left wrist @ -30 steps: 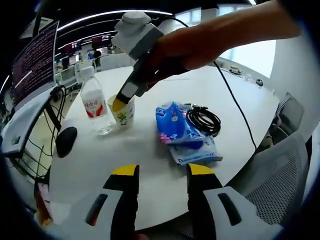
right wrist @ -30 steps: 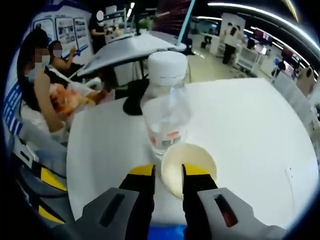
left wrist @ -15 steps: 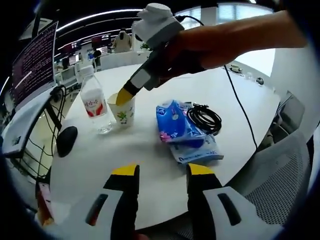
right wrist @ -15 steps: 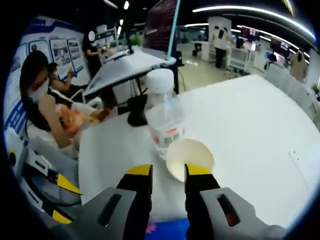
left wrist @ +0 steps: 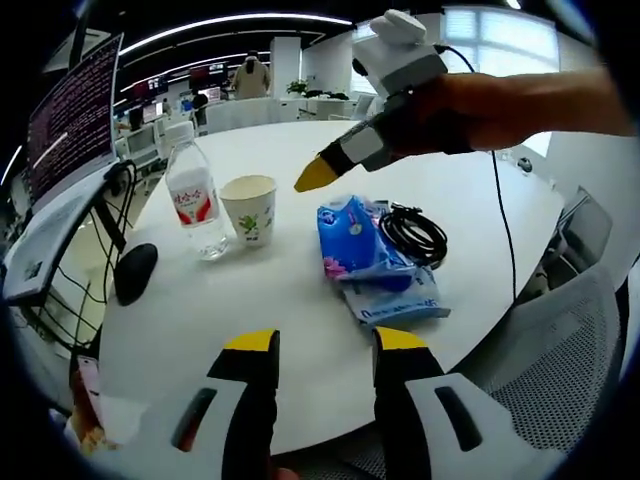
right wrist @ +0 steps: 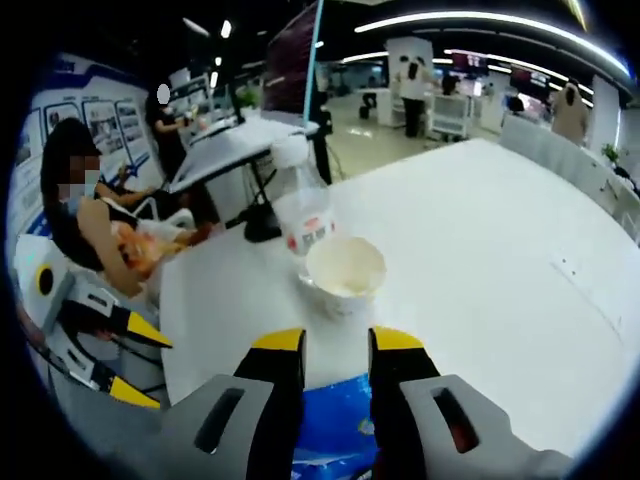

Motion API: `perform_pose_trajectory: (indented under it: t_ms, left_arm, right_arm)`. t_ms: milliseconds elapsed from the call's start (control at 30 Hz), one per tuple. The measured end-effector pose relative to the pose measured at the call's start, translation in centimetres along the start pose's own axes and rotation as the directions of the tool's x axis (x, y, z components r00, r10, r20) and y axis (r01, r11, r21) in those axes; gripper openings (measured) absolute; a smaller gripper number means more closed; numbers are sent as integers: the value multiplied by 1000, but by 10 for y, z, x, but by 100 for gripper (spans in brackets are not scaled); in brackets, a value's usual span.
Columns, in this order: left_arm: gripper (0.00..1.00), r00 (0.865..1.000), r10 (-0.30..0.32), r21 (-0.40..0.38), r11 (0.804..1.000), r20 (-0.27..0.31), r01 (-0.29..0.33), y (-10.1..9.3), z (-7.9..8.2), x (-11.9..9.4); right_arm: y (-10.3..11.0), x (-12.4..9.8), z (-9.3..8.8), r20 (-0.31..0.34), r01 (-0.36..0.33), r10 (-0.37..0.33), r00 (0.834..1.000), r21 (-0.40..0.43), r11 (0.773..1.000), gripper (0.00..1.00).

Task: Arrange the tabletop items into an orderly group along one side of the table until the central work area is clear of visible clutter.

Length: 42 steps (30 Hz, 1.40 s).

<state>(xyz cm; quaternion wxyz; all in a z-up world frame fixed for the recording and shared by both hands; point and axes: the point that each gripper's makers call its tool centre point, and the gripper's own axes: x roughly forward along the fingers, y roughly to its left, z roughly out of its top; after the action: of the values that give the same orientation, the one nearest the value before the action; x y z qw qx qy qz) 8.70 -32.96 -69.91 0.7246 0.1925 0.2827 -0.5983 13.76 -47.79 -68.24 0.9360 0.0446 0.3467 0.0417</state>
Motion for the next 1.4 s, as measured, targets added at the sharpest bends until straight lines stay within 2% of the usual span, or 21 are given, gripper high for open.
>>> perform_pose_trajectory:
  t_ms: [233, 533, 633, 767, 1133, 1400]
  left_arm:
    - [35, 1000, -1, 5, 1000, -15, 1, -1, -3, 2]
    - [35, 1000, 14, -18, 1000, -14, -14, 4, -3, 1]
    - [35, 1000, 15, -21, 1000, -17, -15, 4, -3, 1]
    - [34, 1000, 15, -32, 999, -20, -16, 5, -4, 2]
    - [34, 999, 17, -38, 999, -30, -19, 6, -6, 3]
    - [34, 999, 16, -49, 999, -32, -18, 6, -7, 3]
  right_arm:
    - [-7, -15, -23, 3, 30, -30, 1000, 60, 998, 22]
    - [-6, -36, -50, -6, 54, -54, 999, 96, 994, 21]
    - [-6, -43, -65, -21, 61, -59, 998, 107, 992, 22]
    - [-11, -53, -81, -15, 90, -89, 996, 171, 981, 21]
    - [-11, -78, -105, -1, 136, -140, 990, 249, 959, 21]
    - [-17, -91, -134, -14, 180, -185, 983, 322, 929, 21]
